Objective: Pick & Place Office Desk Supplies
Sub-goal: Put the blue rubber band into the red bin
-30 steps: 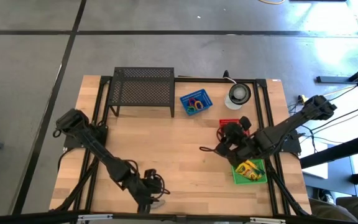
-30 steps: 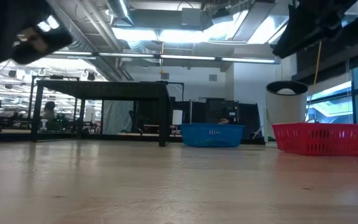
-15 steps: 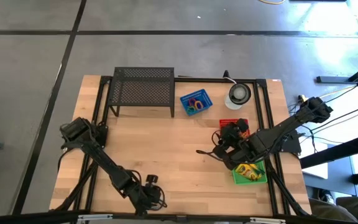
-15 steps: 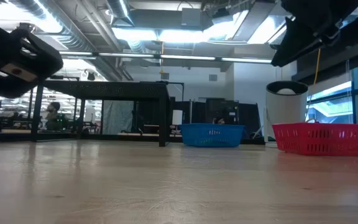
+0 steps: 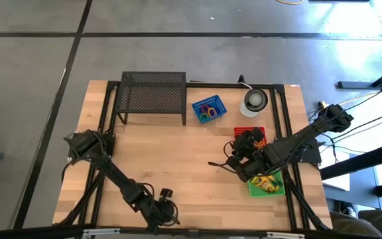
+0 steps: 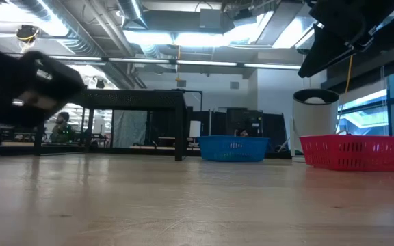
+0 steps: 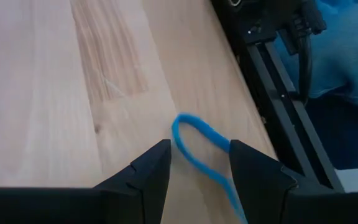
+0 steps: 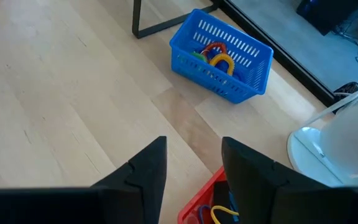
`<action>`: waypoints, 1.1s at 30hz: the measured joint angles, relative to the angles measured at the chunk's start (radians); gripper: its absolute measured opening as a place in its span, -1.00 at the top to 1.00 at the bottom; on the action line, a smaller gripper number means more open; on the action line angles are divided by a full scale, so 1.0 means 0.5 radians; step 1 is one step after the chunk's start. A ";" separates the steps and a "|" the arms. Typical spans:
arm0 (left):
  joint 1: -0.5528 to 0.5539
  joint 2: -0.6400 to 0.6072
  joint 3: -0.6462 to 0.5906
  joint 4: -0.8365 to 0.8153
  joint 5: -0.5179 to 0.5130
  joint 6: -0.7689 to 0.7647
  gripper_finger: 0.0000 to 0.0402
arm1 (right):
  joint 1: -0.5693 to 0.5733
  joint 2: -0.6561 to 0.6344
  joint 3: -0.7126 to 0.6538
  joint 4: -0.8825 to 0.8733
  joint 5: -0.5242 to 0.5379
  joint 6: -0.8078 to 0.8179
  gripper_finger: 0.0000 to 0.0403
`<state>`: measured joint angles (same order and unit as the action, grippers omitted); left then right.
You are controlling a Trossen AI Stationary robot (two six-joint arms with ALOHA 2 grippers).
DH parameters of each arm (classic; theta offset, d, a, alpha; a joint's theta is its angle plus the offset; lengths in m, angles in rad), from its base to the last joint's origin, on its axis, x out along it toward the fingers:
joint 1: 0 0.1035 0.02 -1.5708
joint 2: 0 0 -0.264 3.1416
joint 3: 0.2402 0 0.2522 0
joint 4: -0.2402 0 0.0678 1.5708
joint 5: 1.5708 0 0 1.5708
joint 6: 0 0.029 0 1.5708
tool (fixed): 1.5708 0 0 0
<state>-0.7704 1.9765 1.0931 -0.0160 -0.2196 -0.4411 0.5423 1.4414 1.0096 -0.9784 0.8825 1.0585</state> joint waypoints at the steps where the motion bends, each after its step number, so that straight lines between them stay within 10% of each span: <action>1: 0.001 0.010 0.001 0.009 -0.006 0.008 0.20 | 0.000 0.000 0.000 0.003 0.000 0.001 0.23; 10: 0.006 0.039 0.005 0.034 -0.088 0.257 0.27 | 0.000 0.000 0.000 0.012 0.004 0.001 0.23; 24: 0.074 0.033 0.003 0.019 0.060 0.259 0.98 | 0.000 0.000 0.000 0.013 0.044 0.005 0.23; 33: 0.065 -0.251 -0.002 0.001 -0.408 0.562 0.99 | 0.000 0.000 0.000 0.021 0.044 0.004 0.23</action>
<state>-0.7379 1.8510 1.0920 -0.0155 -0.4238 -0.1602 0.5423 1.4414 1.0096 -0.9680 0.9047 1.0607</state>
